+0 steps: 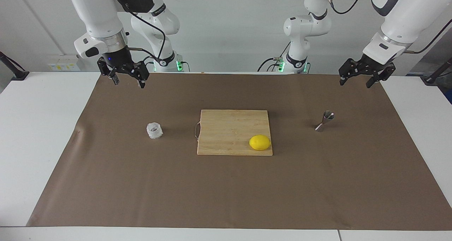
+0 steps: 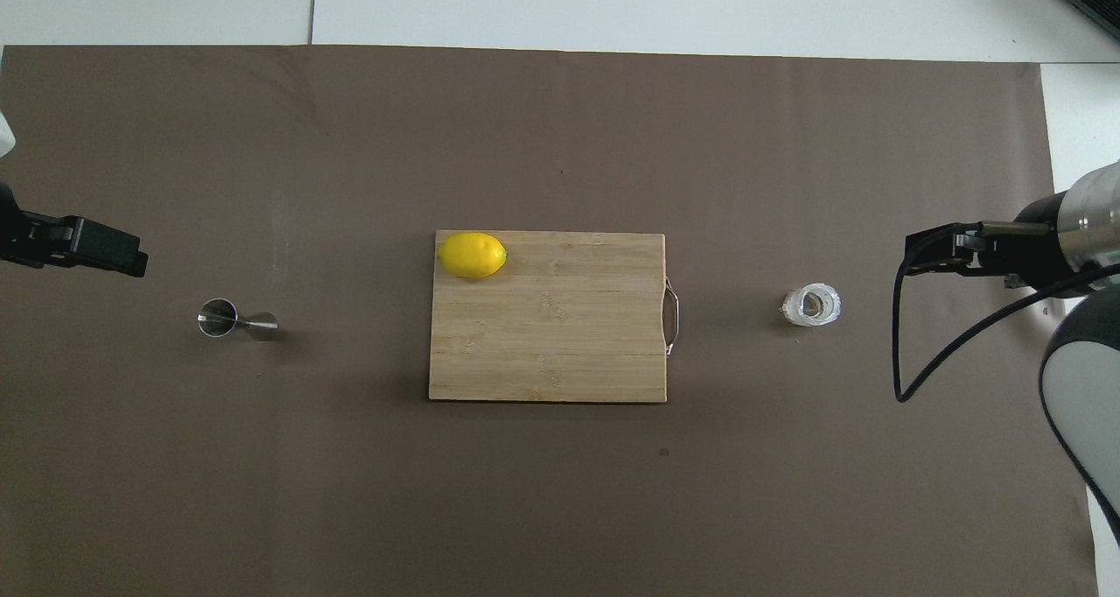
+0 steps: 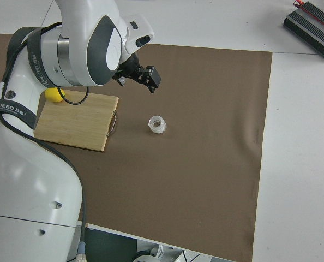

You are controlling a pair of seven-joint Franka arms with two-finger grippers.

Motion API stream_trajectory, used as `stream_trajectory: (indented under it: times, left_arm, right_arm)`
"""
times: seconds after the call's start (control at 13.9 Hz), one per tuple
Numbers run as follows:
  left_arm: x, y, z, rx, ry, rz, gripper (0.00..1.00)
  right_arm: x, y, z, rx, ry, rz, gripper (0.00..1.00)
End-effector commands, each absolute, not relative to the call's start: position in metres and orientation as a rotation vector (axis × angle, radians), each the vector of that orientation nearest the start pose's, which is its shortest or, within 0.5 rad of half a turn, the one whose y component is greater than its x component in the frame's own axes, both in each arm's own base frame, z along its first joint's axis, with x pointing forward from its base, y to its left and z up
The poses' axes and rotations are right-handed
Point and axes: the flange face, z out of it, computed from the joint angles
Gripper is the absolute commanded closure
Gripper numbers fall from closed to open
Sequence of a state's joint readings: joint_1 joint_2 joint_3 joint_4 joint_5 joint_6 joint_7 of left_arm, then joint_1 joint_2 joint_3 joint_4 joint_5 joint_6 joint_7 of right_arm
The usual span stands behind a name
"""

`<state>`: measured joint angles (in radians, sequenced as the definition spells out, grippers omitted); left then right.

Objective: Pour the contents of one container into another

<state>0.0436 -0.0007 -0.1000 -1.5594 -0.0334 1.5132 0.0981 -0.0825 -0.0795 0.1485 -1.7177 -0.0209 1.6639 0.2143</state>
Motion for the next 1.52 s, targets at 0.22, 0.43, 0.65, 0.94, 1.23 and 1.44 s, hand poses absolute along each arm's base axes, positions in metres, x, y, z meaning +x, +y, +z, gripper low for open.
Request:
stream_trajectory:
  times: [0.22, 0.43, 0.65, 0.94, 1.23, 1.44]
  left_arm:
    - [0.554, -0.032, 0.620, -3.171, 0.264, 0.112, 0.00]
    - [0.555, -0.034, 0.620, -3.171, 0.261, 0.108, 0.00]
    - [0.555, -0.032, 0.614, -3.212, 0.218, 0.138, 0.00]
    - [0.567, -0.015, 0.591, -3.271, -0.031, 0.221, 0.00]
    - [0.580, -0.017, 0.568, -3.276, -0.305, 0.299, 0.00]
    - [0.581, -0.006, 0.559, -3.250, -0.482, 0.355, 0.00]
  right_arm:
    - [0.530, 0.033, 0.608, -3.156, 0.228, -0.035, 0.00]
    - [0.530, 0.032, 0.608, -3.157, 0.227, -0.035, 0.00]
    - [0.530, 0.033, 0.608, -3.157, 0.225, -0.035, 0.00]
    - [0.530, 0.033, 0.608, -3.157, 0.225, -0.035, 0.00]
    - [0.530, 0.033, 0.608, -3.157, 0.225, -0.035, 0.00]
    - [0.530, 0.033, 0.608, -3.157, 0.227, -0.033, 0.00]
